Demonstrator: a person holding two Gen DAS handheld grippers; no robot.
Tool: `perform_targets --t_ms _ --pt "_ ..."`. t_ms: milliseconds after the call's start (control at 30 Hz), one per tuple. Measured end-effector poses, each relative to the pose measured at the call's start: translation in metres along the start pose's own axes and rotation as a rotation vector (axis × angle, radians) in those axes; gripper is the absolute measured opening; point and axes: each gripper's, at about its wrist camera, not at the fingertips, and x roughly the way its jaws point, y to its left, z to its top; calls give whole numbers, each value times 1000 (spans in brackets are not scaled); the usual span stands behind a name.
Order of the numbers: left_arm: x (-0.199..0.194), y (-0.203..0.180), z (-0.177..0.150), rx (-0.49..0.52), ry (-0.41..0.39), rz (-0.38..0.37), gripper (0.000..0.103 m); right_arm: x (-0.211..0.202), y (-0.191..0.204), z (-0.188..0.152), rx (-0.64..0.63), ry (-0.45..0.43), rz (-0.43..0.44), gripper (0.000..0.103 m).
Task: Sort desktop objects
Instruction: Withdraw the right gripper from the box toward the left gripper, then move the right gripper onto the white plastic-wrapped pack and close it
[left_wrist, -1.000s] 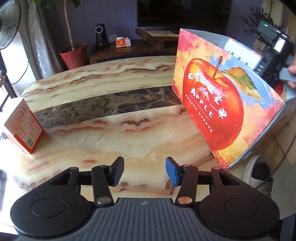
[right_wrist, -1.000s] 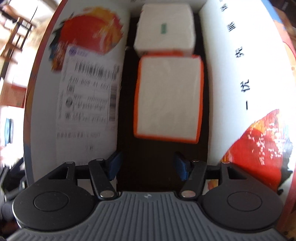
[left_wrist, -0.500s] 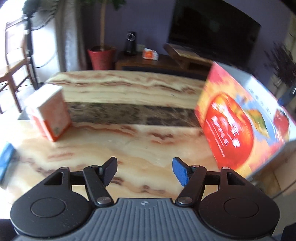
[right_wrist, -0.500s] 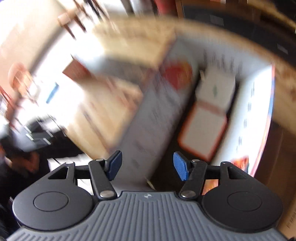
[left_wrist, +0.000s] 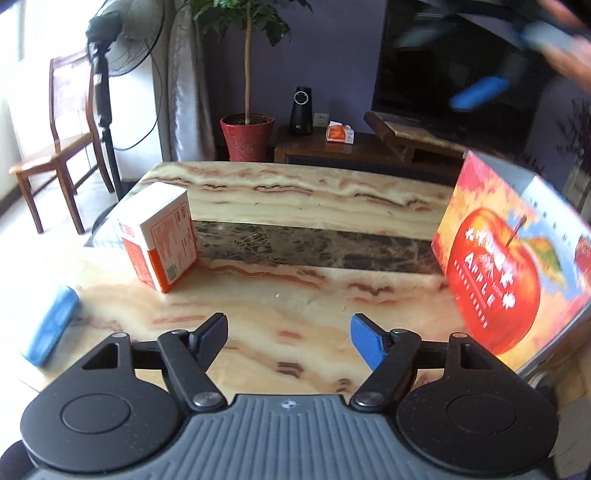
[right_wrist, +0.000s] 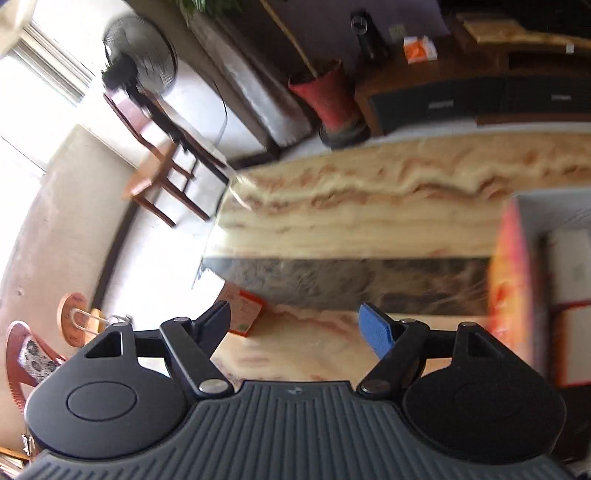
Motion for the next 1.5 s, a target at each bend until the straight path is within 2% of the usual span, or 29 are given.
perform_targets --t_ms 167,233,400,567,833,933,1000,1133,1333,1500 --pt "-2 1 -10 67 -29 13 78 70 56 -12 -151 61 31 78" --pt "-4 6 -13 61 -39 3 78 98 79 -16 -211 85 43 77" --pt "-3 30 -13 -57 -25 1 79 169 135 -28 -363 146 74 77" --pt "-2 42 -12 -113 -19 -21 79 204 166 -39 -515 123 64 78" --pt "5 47 -11 -148 13 -60 79 239 185 -43 -642 85 63 78" --pt "5 48 -13 -145 25 -51 79 251 185 -44 -670 101 99 77" --pt "8 48 -14 -140 37 -45 79 255 186 -48 -705 67 129 77" --pt "10 46 -15 -128 47 -47 79 265 192 -56 -812 33 41 77" --pt "13 42 -15 -114 54 -60 79 273 178 -54 -813 83 34 78" --pt "14 42 -15 -120 56 -73 79 282 171 -54 -833 68 36 78"
